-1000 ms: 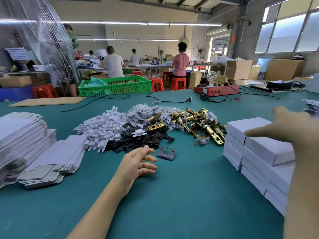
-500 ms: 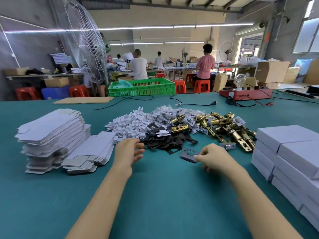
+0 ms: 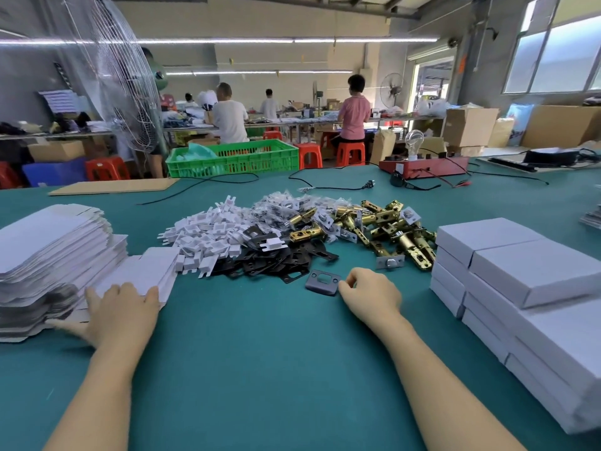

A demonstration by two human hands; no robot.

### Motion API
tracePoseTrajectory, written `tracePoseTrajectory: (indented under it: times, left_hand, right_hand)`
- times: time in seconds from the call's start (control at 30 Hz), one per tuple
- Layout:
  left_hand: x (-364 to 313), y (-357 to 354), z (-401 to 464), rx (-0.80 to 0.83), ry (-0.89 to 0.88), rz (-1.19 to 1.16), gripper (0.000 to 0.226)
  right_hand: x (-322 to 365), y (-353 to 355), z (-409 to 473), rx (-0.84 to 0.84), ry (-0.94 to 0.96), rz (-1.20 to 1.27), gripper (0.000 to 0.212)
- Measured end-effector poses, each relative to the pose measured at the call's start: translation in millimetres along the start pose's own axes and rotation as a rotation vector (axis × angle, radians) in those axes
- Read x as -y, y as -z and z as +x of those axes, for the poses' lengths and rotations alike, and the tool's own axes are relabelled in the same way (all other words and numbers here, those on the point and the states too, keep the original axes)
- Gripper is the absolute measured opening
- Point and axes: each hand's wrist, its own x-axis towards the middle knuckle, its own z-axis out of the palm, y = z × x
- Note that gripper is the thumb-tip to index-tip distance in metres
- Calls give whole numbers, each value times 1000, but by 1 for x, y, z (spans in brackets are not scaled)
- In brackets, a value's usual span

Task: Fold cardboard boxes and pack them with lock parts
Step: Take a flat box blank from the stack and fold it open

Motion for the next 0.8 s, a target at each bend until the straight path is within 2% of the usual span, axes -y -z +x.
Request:
tracePoseTrajectory:
  times: [0.2, 0.33, 0.47, 0.57, 0.7, 0.8]
  left_hand:
    - [-9, 5, -11, -55, -31, -9, 51]
    - [-13, 8, -13, -254, -28, -70, 56]
    - [-15, 13, -13, -513, -67, -334, 51]
    - [-22, 16, -14, -589, -52, -559, 54]
    - [-49, 16, -25, -453, -15, -787, 54]
    - [-87, 12, -47, -109, 178, -1230, 43]
  right_hand:
    - [0, -1, -2, -20, 24, -8, 17]
    - [1, -1, -3, -29, 23, -9, 18]
    - [1, -2, -2, -32, 21, -5, 17]
    - [1, -2, -4, -61, 23, 18, 18]
    - [8, -5, -9, -201, 57, 313, 24]
    - [25, -6, -15, -177, 153, 628, 31]
